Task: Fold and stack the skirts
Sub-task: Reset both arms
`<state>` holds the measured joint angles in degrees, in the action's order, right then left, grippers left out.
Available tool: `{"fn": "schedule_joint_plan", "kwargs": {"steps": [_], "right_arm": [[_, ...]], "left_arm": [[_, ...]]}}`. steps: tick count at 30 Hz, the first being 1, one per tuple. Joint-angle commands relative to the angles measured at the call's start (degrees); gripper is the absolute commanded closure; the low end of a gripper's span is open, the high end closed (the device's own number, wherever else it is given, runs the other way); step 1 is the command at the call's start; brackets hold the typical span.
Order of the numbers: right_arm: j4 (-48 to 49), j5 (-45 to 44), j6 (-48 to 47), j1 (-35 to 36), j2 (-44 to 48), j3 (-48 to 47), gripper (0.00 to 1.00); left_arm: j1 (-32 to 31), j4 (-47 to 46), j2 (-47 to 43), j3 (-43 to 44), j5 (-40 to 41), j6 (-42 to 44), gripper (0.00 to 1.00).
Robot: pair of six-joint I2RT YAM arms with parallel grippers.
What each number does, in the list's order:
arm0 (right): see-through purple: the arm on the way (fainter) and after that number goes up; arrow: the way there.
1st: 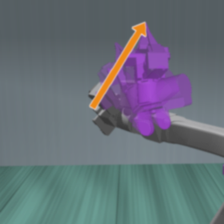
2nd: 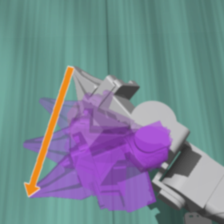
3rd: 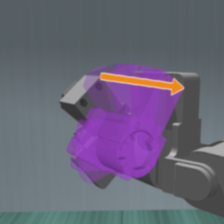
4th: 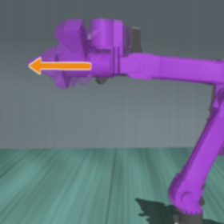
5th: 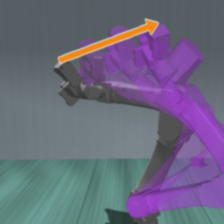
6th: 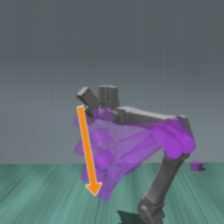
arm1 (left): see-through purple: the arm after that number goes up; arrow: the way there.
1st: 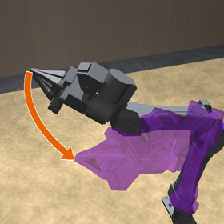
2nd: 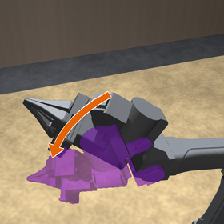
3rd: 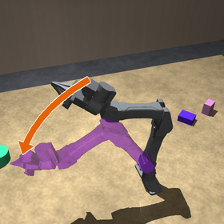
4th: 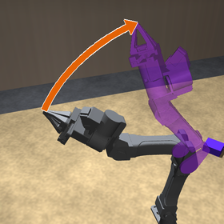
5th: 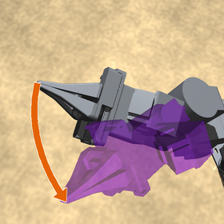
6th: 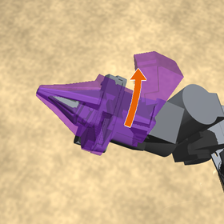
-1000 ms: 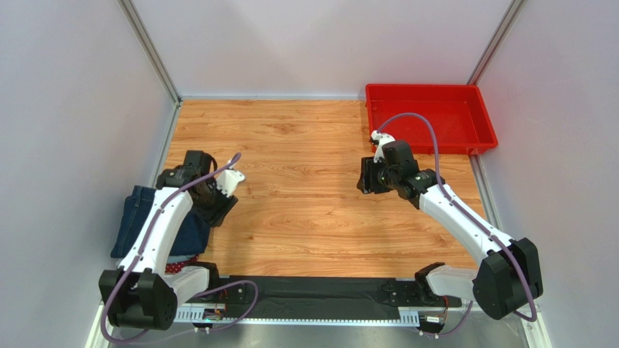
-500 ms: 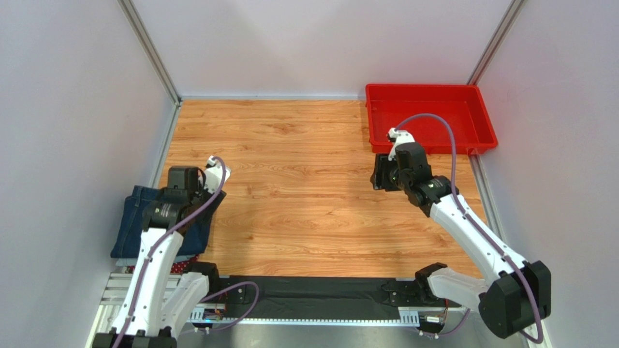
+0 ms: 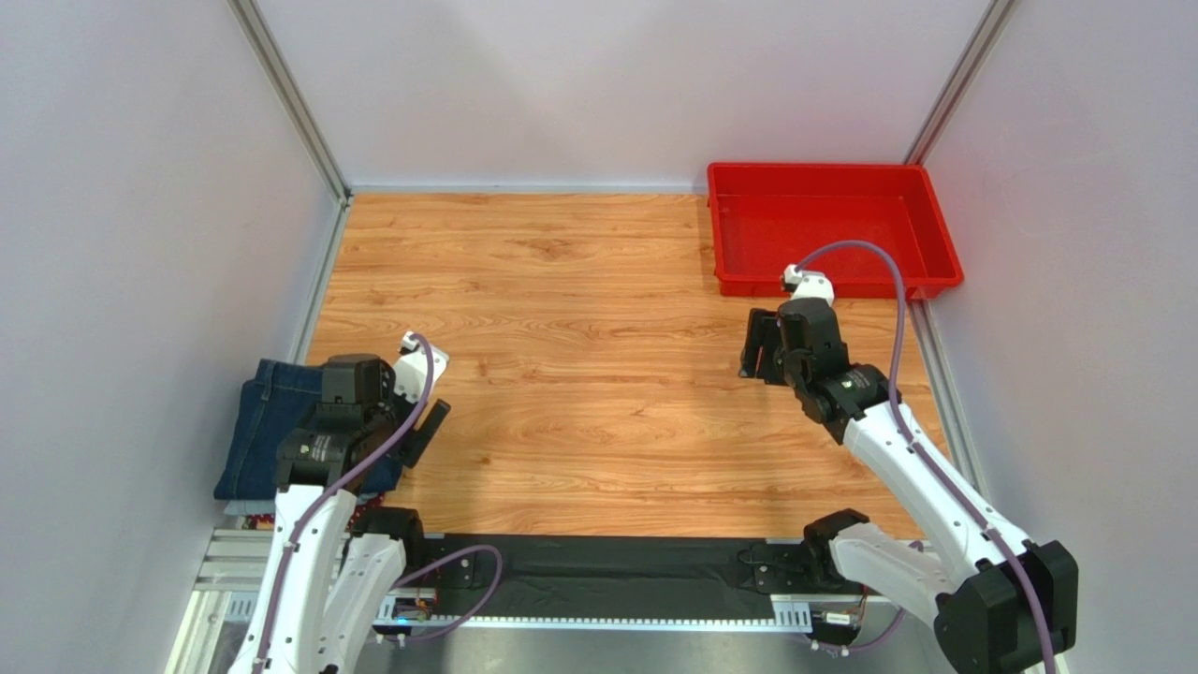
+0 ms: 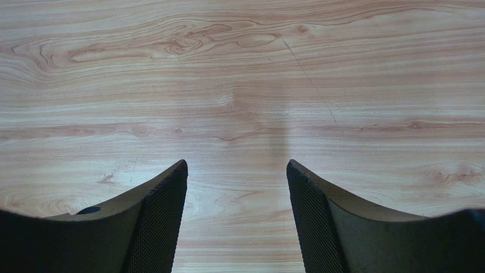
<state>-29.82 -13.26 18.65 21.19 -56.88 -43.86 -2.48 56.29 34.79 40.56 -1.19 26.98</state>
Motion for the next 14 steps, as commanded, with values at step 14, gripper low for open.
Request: {"fn": "schedule_joint_plan", "kwargs": {"steps": [14], "right_arm": [[4.95, -0.02, 0.77, -0.10, 8.71, 4.56, 0.34]], "left_arm": [[1.16, -1.36, 0.11, -0.65, -2.41, 0.26, 0.13]]}}
